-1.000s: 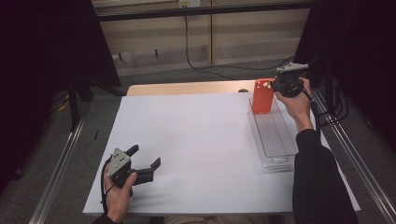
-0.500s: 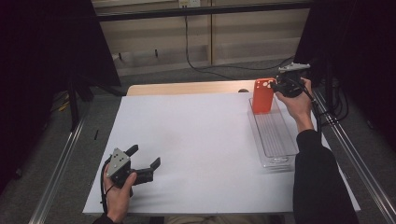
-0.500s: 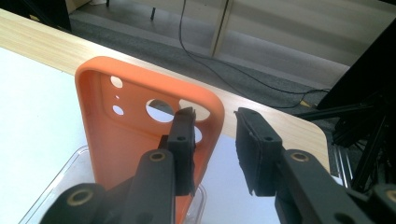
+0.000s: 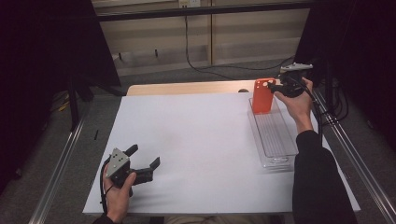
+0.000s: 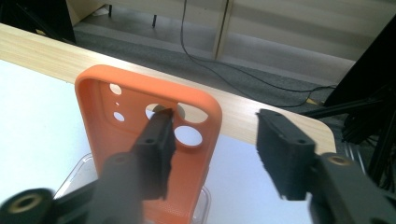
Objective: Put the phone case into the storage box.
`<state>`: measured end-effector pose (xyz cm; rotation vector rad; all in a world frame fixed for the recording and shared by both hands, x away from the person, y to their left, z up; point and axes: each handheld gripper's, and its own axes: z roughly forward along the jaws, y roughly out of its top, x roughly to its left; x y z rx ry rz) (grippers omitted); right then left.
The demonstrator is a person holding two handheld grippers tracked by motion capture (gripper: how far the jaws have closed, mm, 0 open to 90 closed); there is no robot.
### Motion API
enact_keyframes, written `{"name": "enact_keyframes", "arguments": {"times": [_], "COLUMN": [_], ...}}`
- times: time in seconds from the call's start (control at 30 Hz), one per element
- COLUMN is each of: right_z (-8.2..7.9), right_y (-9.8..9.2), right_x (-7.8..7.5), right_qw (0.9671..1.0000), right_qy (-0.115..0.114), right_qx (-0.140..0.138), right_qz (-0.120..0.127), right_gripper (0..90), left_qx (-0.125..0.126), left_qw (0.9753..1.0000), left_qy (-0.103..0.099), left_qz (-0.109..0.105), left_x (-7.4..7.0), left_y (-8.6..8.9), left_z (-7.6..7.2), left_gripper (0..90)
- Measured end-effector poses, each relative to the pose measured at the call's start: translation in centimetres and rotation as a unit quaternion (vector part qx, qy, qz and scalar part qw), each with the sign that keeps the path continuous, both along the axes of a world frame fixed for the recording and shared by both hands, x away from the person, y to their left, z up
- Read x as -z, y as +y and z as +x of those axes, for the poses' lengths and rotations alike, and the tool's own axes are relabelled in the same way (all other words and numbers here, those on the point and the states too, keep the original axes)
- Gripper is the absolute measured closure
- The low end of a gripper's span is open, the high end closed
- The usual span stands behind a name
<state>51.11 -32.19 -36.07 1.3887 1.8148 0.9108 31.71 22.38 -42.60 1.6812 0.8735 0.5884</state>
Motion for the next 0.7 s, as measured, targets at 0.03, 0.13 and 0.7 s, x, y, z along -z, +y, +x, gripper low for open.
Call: {"name": "enact_keyframes", "arguments": {"times": [0.03, 0.13, 0.7], "right_z": [-0.03, -0.09, -0.44], "right_y": [-0.05, -0.13, -0.16], "right_x": [0.02, 0.06, -0.10], "right_qw": [1.0000, 1.0000, 0.9995], "right_qy": [0.002, 0.002, -0.017], "right_qx": [0.001, 0.004, 0.018], "right_qz": [0.003, 0.008, 0.021], "right_gripper": [37.5, 27.9, 7.3], "left_qx": [0.000, 0.001, -0.001], "left_qw": [1.0000, 1.0000, 1.0000], "left_qy": [0.000, -0.001, -0.002], "left_qz": [0.002, 0.000, 0.003], "left_x": [0.00, -0.02, -0.16], "left_y": [0.01, -0.02, -0.17], "left_z": [0.01, -0.02, 0.20], "left_gripper": [3.2, 3.2, 3.2]}}
